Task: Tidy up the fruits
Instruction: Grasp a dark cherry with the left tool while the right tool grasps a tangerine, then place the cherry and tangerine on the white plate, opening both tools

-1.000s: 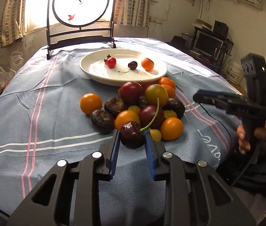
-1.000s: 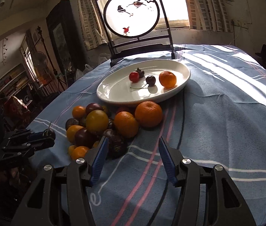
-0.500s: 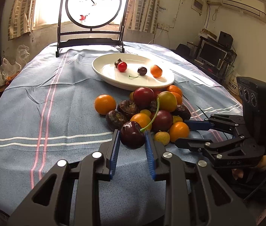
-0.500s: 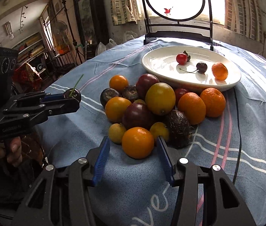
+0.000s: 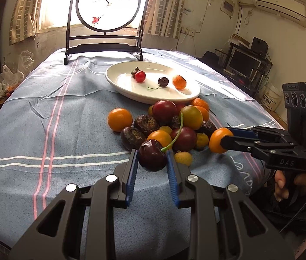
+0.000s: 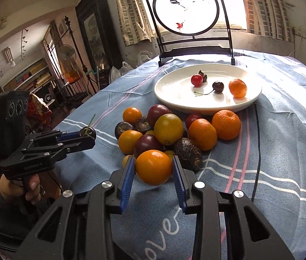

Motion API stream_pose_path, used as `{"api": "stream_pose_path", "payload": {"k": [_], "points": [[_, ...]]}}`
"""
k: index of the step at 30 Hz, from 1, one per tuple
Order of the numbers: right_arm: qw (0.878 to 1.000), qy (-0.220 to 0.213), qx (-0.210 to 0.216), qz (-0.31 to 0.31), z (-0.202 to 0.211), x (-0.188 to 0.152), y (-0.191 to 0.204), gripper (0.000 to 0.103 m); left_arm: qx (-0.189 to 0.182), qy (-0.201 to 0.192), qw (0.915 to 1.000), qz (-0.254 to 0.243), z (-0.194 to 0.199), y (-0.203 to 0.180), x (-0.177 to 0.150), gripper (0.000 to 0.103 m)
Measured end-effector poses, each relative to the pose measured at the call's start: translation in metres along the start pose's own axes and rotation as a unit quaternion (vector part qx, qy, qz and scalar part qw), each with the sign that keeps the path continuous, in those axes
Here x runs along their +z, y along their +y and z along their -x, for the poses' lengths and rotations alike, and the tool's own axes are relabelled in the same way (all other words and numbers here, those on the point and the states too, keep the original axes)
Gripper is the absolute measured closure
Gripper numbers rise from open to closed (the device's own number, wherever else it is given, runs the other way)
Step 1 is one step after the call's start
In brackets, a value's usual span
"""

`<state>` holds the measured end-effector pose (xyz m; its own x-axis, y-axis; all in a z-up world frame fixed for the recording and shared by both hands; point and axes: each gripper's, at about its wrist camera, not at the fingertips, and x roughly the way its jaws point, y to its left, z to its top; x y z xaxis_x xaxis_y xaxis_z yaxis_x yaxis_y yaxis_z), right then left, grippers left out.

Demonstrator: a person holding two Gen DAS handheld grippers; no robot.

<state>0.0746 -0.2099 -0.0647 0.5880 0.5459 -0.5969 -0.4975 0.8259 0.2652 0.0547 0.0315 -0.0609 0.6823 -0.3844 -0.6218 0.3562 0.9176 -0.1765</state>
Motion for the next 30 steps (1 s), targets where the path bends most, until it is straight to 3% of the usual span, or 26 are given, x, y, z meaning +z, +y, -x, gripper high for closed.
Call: {"api": "stream_pose_path", "payload": {"k": [4,10,16,20,22,25,30], "points": [[0.999,-0.028,0.001,-0.017,0.017,0.016,-0.016,0.068,-0.012,0.003,0.9999,-0.002,-0.004,0.0,0.014,0.078],[0.997,-0.051,-0.005,-0.055,0.018,0.064,-0.055,0.068,-0.036,0.008,0.9992,-0.015,-0.033,-0.007,0.062,0.077],[0.996,-0.009,-0.012,-0.092,-0.035,0.103,-0.092,0.068,-0.045,0.038,0.9982,0.014,-0.096,0.004,0.111,0.077],[0.995,0.012,-0.029,-0.091,-0.068,0.114,-0.102,0.068,-0.028,0.067,0.9969,0.031,-0.139,0.015,0.128,0.077],[0.995,0.013,-0.033,-0.091,-0.076,0.115,-0.103,0.066,-0.02,0.082,0.9955,0.044,-0.154,0.022,0.132,0.061],[0.996,-0.009,-0.042,-0.081,-0.067,0.116,-0.098,0.054,-0.018,0.074,0.9953,0.059,-0.152,0.03,0.134,0.058],[0.996,-0.03,-0.048,-0.068,-0.035,0.101,-0.087,0.054,-0.016,0.037,0.998,0.048,-0.107,0.03,0.118,0.053]]}}
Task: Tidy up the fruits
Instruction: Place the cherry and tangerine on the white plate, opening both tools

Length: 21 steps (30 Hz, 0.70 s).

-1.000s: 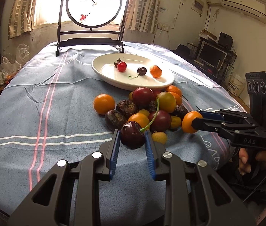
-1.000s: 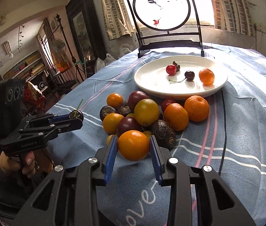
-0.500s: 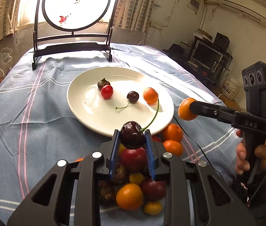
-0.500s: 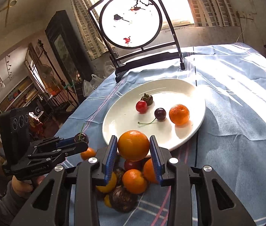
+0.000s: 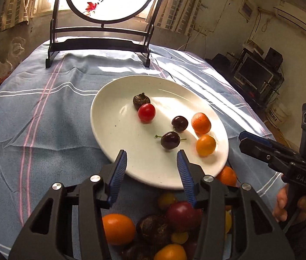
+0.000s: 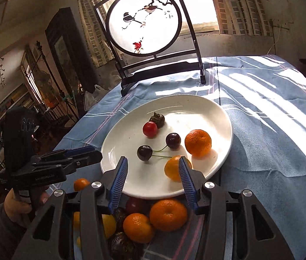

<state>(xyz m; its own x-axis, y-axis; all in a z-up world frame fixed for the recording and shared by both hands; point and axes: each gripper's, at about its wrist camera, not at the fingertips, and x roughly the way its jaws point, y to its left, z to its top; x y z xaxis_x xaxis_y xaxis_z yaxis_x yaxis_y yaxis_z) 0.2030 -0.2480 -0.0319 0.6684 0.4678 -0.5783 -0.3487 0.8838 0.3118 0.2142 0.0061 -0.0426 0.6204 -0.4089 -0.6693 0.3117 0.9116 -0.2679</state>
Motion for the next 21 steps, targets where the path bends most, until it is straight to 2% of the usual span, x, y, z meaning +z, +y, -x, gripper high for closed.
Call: {"api": "stream_pose_path", "payload": {"k": [3,7,11,15,21], "points": [[1.0,-0.008,0.001,-0.003,0.021,-0.019,-0.001,0.053,0.004,-0.013,0.9997,-0.021,0.031,-0.004,-0.025,0.046],[1.0,-0.012,0.005,-0.018,0.039,-0.049,-0.008,0.051,0.013,-0.008,0.9987,-0.05,0.059,-0.008,-0.066,0.046],[1.0,-0.007,0.007,-0.025,0.04,-0.075,-0.013,0.05,0.039,0.004,0.9965,-0.074,0.066,-0.012,-0.099,0.046],[0.999,0.004,0.004,-0.032,0.034,-0.084,-0.016,0.05,0.057,0.012,0.9957,-0.072,0.06,-0.005,-0.107,0.058],[0.999,0.003,0.006,-0.032,0.035,-0.085,-0.015,0.05,0.089,0.022,0.9918,-0.089,0.046,-0.005,-0.105,0.065]]}}
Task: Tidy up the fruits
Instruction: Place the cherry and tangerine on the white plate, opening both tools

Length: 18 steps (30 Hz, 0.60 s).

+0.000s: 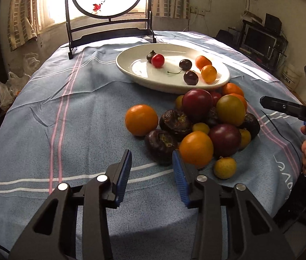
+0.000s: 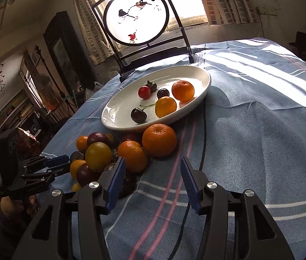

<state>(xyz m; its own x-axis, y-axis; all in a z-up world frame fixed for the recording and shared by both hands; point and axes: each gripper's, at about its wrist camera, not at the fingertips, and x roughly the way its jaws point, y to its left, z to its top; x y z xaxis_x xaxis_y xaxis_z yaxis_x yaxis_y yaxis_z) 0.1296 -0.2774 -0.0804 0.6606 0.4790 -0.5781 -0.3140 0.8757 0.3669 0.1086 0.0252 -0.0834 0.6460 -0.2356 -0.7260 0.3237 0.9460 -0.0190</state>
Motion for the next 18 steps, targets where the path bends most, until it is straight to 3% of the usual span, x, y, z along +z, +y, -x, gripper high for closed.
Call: {"api": "stream_pose_path", "payload": {"k": [6,18], "points": [[1.0,0.007,0.009,-0.007,-0.002,-0.001,-0.002,0.05,0.017,0.013,0.9987,-0.046,-0.007,-0.011,-0.002,0.064],[1.0,0.013,0.005,-0.005,-0.003,-0.001,0.0,0.05,0.018,0.016,0.9985,-0.048,-0.02,-0.007,0.011,0.065]]}}
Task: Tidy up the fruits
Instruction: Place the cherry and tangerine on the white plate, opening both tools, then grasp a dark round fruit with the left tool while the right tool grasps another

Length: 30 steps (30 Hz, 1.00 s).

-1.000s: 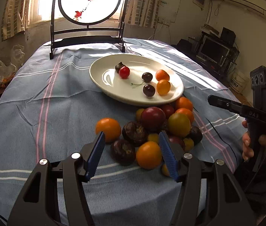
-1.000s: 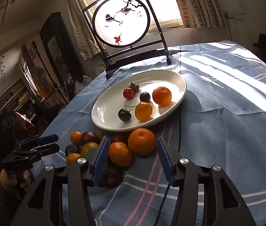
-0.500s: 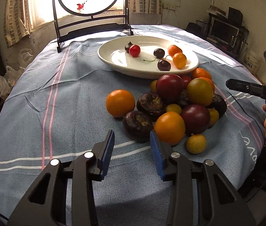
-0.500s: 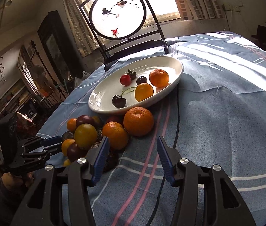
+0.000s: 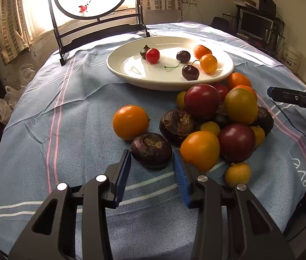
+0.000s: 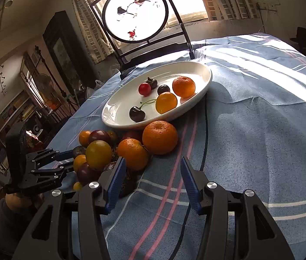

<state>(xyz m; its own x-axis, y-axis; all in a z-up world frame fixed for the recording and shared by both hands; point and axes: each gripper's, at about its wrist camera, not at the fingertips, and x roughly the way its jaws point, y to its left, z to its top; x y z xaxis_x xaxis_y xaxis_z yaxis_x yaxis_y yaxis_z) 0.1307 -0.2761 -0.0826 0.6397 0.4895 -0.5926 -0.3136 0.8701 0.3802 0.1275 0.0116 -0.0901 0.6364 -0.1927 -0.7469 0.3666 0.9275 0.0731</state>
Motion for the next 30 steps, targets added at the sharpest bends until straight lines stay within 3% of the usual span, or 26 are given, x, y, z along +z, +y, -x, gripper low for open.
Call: {"api": "stream_pose_path", "payload": {"k": [9,17,20,22,24,30], "points": [[1.0,0.004,-0.008,-0.004,-0.001,0.001,-0.001,0.05,-0.018,-0.035,0.9991,0.019,0.025,-0.001,-0.01,0.066],[1.0,0.005,-0.011,-0.001,0.0,0.01,0.004,0.05,-0.016,-0.008,0.9997,0.015,0.016,0.0,-0.02,0.064],[1.0,0.006,-0.014,-0.003,-0.001,0.011,0.004,0.05,-0.017,-0.002,0.9996,0.021,0.006,0.001,-0.016,0.057],[1.0,0.007,-0.017,0.001,-0.001,0.012,0.005,0.05,-0.019,-0.004,0.9995,0.026,0.005,0.003,-0.014,0.057],[1.0,0.009,-0.02,0.002,-0.001,0.011,0.005,0.05,-0.026,-0.01,0.999,0.033,0.007,0.006,-0.014,0.065],[0.999,0.024,-0.006,0.031,-0.003,0.005,0.022,0.05,-0.045,-0.029,0.9966,0.063,0.024,0.013,-0.022,0.065]]}}
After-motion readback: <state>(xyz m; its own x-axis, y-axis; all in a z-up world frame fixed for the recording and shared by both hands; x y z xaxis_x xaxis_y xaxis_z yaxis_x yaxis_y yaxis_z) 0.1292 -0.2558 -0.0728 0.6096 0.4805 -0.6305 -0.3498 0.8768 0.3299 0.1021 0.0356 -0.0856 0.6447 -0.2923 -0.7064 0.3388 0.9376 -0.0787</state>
